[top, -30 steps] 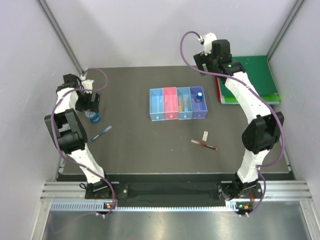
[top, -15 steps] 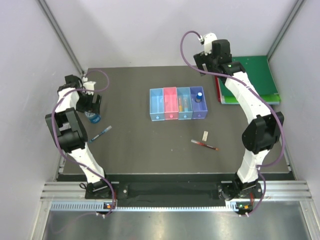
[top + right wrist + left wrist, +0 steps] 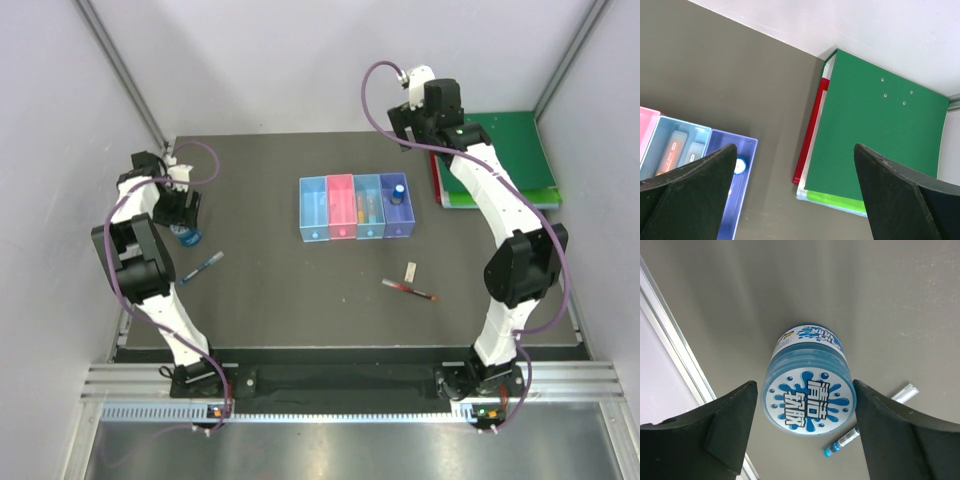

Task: Sort the stationery into containers
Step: Pick up the storage box at the corner of the board.

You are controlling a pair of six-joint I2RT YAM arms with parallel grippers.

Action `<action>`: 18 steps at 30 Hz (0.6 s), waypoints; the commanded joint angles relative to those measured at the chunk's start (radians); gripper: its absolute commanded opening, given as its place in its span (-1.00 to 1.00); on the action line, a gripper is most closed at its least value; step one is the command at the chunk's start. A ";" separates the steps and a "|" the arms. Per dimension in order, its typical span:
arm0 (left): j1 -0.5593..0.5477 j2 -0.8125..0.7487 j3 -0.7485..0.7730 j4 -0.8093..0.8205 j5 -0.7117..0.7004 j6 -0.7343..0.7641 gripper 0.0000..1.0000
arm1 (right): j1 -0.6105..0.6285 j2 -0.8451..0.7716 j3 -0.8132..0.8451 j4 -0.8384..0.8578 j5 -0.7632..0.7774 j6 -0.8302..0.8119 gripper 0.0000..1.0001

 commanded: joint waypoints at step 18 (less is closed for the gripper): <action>-0.031 0.003 0.197 -0.147 0.079 0.063 -0.52 | -0.003 -0.014 0.057 0.022 0.012 0.014 0.99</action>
